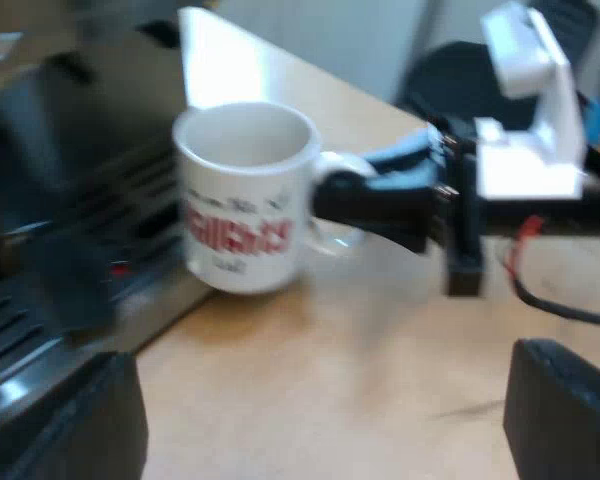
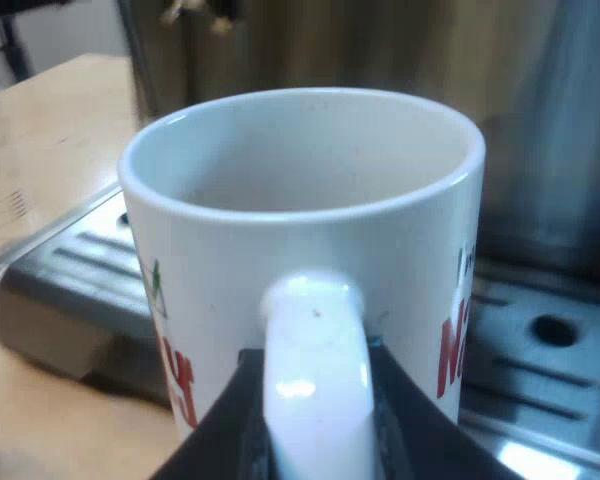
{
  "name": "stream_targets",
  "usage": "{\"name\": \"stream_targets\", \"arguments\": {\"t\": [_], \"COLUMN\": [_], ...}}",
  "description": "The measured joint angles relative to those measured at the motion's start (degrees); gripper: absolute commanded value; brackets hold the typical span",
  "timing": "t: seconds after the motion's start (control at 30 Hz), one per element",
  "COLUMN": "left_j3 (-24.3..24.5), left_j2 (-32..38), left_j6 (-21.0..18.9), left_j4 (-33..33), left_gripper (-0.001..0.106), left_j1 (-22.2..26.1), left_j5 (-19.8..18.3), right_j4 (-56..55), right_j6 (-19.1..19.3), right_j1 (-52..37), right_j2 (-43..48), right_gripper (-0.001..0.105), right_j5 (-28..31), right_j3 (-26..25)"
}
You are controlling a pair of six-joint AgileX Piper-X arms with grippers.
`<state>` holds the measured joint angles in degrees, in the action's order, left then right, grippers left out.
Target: Remove mug from coffee machine
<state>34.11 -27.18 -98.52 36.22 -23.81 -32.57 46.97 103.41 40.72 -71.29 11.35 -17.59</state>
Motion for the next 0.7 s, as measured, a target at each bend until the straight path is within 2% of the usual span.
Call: {"name": "stream_targets", "arguments": {"t": [0.23,0.4,0.7], "left_j3": [0.00,0.00,0.00], "left_j2": [-0.33,-2.83,-6.06], "left_j6": [0.18,0.14,0.14], "left_j4": [0.00,0.00,-0.92], "left_gripper": [0.087,0.087,0.087], "left_j1": [-5.45,-5.58,-5.58], "left_j5": [-0.32,-0.32,-0.32], "right_j4": [0.00,-0.19,-5.28], "right_j6": [0.51,3.66,4.05], "right_j1": [0.00,0.00,0.10], "right_j2": [6.27,9.76,11.41], "right_gripper": [0.000,0.000,0.000], "right_j5": [8.96,14.86,26.24], "right_j3": [1.88,3.36,3.58]}}
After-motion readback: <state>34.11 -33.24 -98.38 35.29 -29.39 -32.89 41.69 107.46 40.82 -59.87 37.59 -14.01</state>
